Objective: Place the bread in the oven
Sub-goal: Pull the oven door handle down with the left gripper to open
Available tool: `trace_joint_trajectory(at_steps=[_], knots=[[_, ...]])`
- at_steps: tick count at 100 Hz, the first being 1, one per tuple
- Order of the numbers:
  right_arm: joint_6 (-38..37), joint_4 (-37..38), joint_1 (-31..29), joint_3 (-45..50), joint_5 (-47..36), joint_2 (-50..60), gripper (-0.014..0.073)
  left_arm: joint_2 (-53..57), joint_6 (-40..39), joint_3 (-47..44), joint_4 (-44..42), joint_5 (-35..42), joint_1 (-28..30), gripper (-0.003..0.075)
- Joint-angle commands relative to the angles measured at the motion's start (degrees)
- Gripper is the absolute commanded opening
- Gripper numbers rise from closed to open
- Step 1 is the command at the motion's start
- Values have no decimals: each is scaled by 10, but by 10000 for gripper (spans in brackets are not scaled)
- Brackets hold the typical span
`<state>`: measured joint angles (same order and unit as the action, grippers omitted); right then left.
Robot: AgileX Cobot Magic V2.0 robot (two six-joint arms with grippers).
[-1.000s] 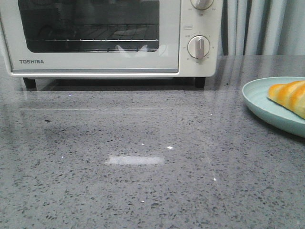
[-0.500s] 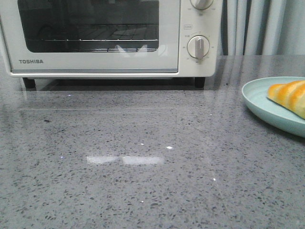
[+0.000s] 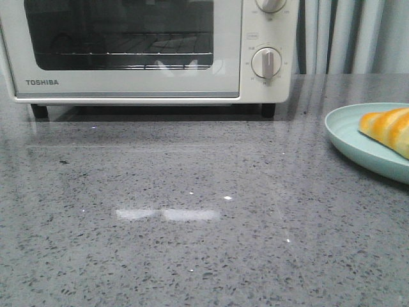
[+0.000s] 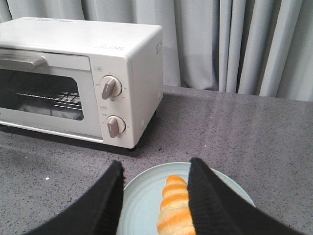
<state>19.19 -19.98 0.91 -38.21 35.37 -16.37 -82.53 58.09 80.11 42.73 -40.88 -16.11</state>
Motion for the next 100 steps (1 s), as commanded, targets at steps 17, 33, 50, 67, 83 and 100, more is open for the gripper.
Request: trace_joint_trajectory(at_steps=[17,33,50,67,83,100], knots=[[8,-8,1,-18,-51,-11,276,3,-7,20,16,30,-6,-20],[8,-8,1,-18,-53,-11,276,-1,-7,20,11,33,-6,-20],[8,-8,1,-18,-53,-11,276,-8,-7,20,6,36,-6,-20],[8,-8,1,-18,-54,-11,276,-8,-7,20,5,20,-6,-20],[8,-8,1,-18,-54,-11,276,-8,-7,20,4,-14,-6,-20],[8,-8,1,-18,-54,-11,276,-8,-7,18,2,-54,-6,-20]])
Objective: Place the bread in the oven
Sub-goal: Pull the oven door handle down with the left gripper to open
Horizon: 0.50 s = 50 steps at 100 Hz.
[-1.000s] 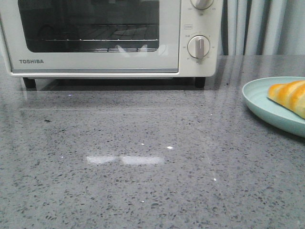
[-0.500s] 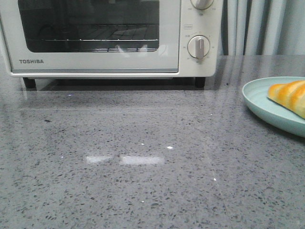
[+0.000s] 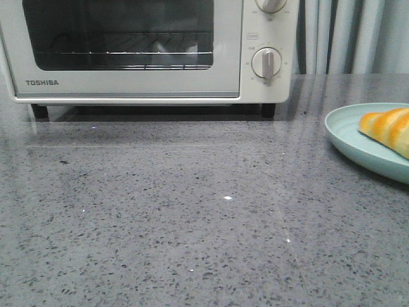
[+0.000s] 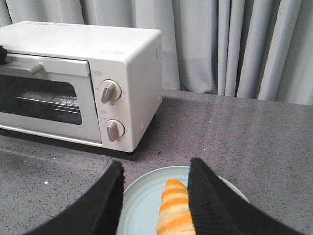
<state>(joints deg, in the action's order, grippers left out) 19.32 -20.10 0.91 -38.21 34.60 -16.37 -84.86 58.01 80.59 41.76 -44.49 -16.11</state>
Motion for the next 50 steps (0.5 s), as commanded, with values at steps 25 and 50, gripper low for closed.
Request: trace_joint_trajectory(at_steps=[25,50], knots=[[6,-7,1,-18,-47,-11,276,15,-8,13,11,-142,-6,-20],[6,-7,1,-18,-47,-11,276,31,-13,13,12,-259,-6,-20]])
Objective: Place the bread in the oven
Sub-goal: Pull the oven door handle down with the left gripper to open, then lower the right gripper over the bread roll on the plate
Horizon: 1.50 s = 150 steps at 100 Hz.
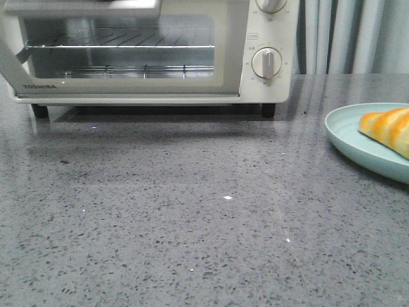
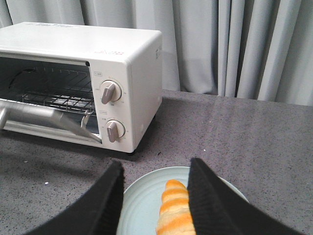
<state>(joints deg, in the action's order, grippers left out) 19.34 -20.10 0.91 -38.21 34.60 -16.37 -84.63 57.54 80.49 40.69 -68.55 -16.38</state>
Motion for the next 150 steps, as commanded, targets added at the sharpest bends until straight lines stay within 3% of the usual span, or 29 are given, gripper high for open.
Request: trace_joint_trajectory(at_steps=[1,74,84,96,127,150], knots=[[6,-7,1,-18,-47,-11,276,28,-8,14,23,-19,-3,-20],[26,-7,1,-32,15,-52,284,248,-20,14,53,15,-2,-19],[26,-7,1,-52,30,-77,343,281,-28,10,45,15,-2,-19],[26,-7,1,-82,61,-122,432,318,-44,-14,28,17,-2,-19],[6,-6,1,-178,220,-300,479,413,-53,-137,27,26,-2,-19],[-27,48,1,-211,244,-431,479,450,-54,-187,33,31,-2,-20]])
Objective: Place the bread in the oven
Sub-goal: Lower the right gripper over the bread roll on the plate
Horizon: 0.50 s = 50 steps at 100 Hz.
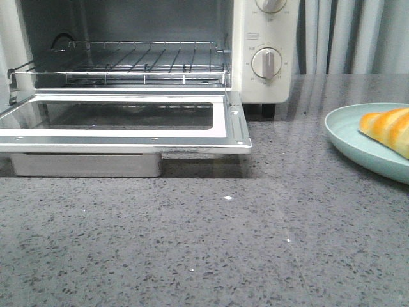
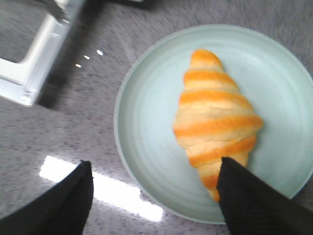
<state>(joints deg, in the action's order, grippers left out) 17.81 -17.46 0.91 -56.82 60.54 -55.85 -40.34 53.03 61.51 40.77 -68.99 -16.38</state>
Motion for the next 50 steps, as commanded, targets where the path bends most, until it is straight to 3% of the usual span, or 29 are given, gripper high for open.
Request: trace_joint_trajectory(at_steps=[1,17,50], knots=[[-14,26,1,-26,-15,-40,479,7,-9,3,33,35,-2,-20],[-31,71,1,-26,-29,-109,479,11,-9,1,51,30,-2,-20],[-35,86,1,-26,-79,-192,479,11,-9,1,52,30,-2,-20]])
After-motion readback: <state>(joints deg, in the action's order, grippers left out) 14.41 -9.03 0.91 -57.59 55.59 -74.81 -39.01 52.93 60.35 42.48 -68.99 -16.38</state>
